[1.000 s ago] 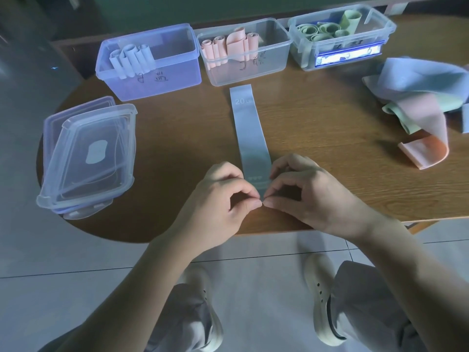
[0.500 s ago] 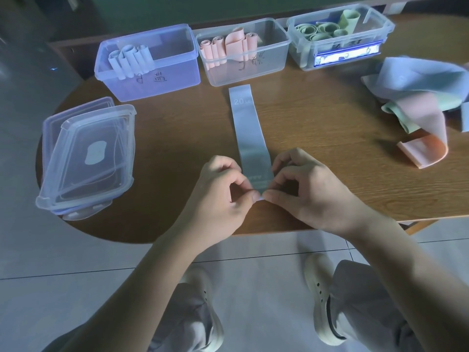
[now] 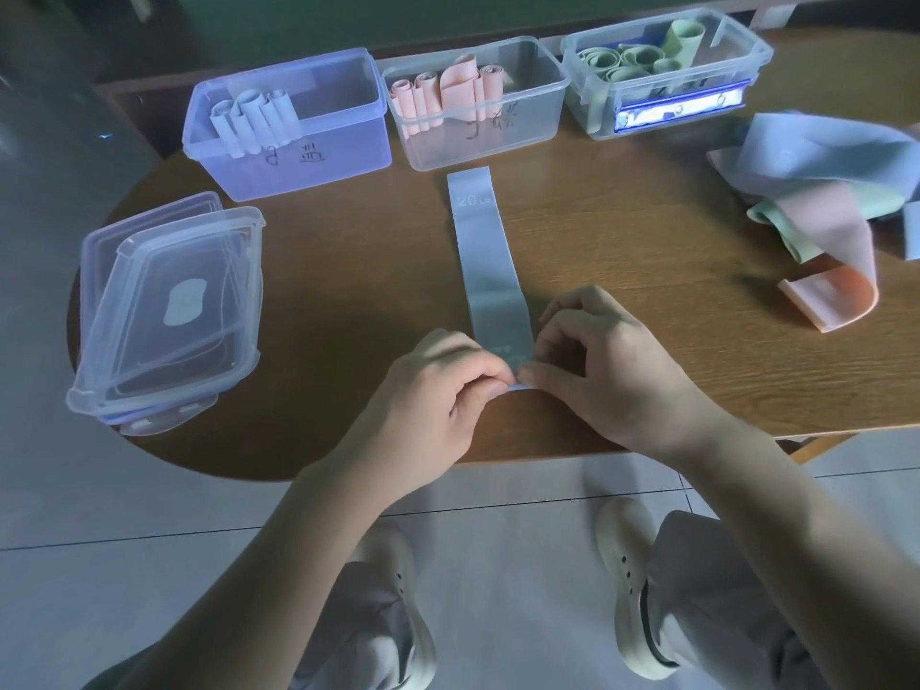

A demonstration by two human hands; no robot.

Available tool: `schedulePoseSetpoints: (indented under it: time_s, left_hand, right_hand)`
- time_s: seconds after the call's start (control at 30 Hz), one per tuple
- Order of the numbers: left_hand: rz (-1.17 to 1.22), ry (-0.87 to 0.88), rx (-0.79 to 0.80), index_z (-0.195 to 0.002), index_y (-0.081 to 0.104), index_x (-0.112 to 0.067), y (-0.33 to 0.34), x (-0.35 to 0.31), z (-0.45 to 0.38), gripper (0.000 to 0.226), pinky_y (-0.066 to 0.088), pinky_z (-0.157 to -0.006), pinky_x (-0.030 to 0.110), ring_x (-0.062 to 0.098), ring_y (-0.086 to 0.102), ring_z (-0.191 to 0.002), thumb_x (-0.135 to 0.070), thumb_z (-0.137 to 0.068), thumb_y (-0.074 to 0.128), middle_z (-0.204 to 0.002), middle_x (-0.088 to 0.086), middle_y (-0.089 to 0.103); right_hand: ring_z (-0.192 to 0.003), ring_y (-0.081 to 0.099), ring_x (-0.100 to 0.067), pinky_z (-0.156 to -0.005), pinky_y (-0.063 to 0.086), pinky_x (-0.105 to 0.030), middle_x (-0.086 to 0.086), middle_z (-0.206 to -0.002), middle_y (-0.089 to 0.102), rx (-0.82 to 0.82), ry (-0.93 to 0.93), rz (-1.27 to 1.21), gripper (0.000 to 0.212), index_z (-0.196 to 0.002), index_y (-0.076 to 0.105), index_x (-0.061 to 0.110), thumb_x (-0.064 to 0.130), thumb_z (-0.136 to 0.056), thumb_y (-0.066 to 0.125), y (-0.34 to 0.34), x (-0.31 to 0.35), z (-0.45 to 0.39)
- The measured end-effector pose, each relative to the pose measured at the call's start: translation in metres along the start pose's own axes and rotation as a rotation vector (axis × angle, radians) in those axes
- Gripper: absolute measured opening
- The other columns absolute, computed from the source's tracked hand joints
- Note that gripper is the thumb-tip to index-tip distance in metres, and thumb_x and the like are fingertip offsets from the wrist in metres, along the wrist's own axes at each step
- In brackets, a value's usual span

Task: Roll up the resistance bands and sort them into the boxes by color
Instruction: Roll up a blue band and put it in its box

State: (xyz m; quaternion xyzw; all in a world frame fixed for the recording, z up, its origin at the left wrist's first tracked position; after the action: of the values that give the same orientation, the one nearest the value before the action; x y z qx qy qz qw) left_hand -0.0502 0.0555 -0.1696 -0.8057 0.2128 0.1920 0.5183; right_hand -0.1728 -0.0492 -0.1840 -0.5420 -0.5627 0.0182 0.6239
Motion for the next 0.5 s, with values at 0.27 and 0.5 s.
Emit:
schedulePoseSetpoints:
  time_s: [0.27,0.5]
  left_hand:
    - [0.040,-0.116,0.011,-0.086,0.078,-0.018,0.000,0.006,-0.003,0.001,0.047,-0.069,0.019,0.006,0.059,-0.082,-0.019,-0.087,0.079,-0.086,-0.007,0.064]
    - [-0.023,-0.181,0.000,-0.086,0.073,-0.019,0.000,0.006,-0.004,0.005,0.048,-0.068,0.021,0.006,0.057,-0.080,-0.022,-0.088,0.076,-0.085,-0.009,0.062]
  right_hand:
    - [-0.101,0.055,-0.019,-0.091,0.046,-0.040,0.015,-0.105,0.052,0.102,-0.208,0.029,0.007,-0.094,0.068,0.033,0.033,-0.095,0.061,0.012,0.008,0.003]
    - [-0.099,0.055,-0.012,-0.090,0.041,-0.022,0.008,-0.102,0.055,0.089,-0.195,0.003,0.017,-0.093,0.078,0.026,0.042,-0.088,0.075,0.001,0.006,0.007]
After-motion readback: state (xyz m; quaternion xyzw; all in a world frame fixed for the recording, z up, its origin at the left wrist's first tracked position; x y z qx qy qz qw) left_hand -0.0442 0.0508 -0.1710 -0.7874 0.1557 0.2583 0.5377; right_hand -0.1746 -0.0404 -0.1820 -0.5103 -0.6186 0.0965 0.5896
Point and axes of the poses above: each hand's wrist, its own z-axis away from the middle knuckle, its own y-axis out of the palm, x = y × z, the point moved 8 cm from there along -z, towards the middle knuckle
